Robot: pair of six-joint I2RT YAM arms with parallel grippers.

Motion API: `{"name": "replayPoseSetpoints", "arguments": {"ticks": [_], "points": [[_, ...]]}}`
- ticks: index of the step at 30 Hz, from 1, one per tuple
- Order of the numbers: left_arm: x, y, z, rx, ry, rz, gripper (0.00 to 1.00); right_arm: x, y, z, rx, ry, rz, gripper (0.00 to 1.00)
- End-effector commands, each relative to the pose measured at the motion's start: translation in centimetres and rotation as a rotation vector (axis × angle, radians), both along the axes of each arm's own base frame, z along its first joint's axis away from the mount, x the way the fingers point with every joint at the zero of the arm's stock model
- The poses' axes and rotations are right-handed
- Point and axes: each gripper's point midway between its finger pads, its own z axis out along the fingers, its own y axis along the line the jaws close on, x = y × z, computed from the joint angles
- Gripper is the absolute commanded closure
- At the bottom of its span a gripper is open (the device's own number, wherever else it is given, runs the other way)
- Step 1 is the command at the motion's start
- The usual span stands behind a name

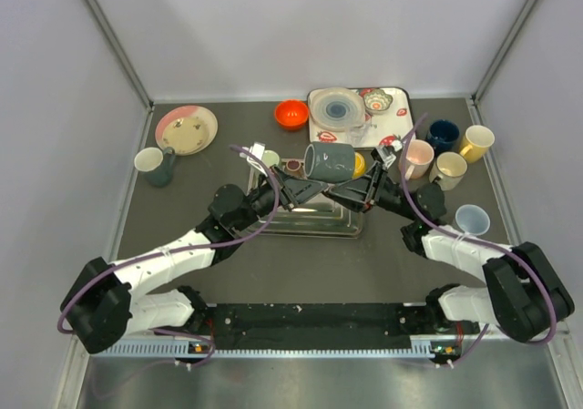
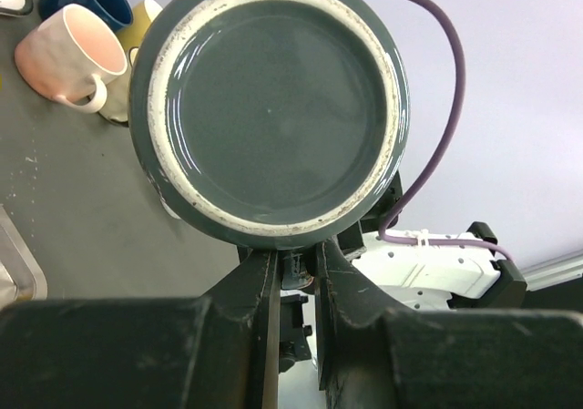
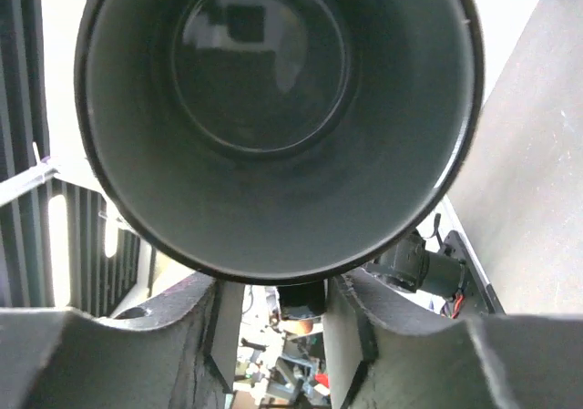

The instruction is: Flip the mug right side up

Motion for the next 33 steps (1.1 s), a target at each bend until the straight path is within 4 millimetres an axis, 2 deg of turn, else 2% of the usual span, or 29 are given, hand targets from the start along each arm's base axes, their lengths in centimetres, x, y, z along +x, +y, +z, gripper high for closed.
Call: {"name": "replayPoseSetpoints", "arguments": {"ticks": [1,7,14,18,19,20,21,22,26,29,32,33], "points": [[-3.9,-0.2,3.7,-0.070,-0.136,-0.133,1.00,1.9,-0.4,3.8,0.123,-0.058,-0.100,0.66],[-4.3,-0.2,3.4,-0.066,-0.139,-0.148,1.00,2.9,-0.6,3.7,0.142,-0.031,-0.143,0.76],[-4.8,-0.2,3.3,-0.064,-0.152,-0.165,1.00,3.3,-0.7,3.4,0.123,-0.047,-0.173,1.00],[-4.7,0.0,2.8,-0.052,-0.162,-0.150,1.00,2.9,-0.4,3.5,0.093,-0.093,-0.151,1.00],[-4.7,0.1,2.6,-0.044,-0.172,-0.145,0.95,3.2,-0.1,2.7,0.055,-0.062,-0.147,1.00],[-4.6,0.2,2.5,-0.041,-0.171,-0.137,0.88,3.0,0.0,3.3,0.039,-0.083,-0.143,1.00],[-4.5,0.2,2.4,-0.040,-0.167,-0.131,0.82,2.9,0.2,2.7,-0.013,-0.111,-0.144,1.00],[-4.3,0.3,2.4,-0.045,-0.165,-0.118,0.69,2.9,0.2,2.6,-0.044,-0.125,-0.150,1.00],[-3.8,0.8,2.0,-0.055,-0.152,-0.081,0.49,3.0,0.1,1.3,-0.216,-0.133,-0.174,1.00],[-3.3,1.1,1.9,-0.049,-0.146,-0.055,0.44,2.6,-0.3,1.8,-0.268,-0.195,-0.192,1.00],[-3.0,1.4,1.9,-0.047,-0.149,-0.042,0.42,2.2,-0.6,1.3,-0.318,-0.203,-0.197,1.00],[-2.9,1.5,1.9,-0.046,-0.148,-0.037,0.42,2.3,-0.8,0.2,-0.368,-0.183,-0.205,1.00]]}}
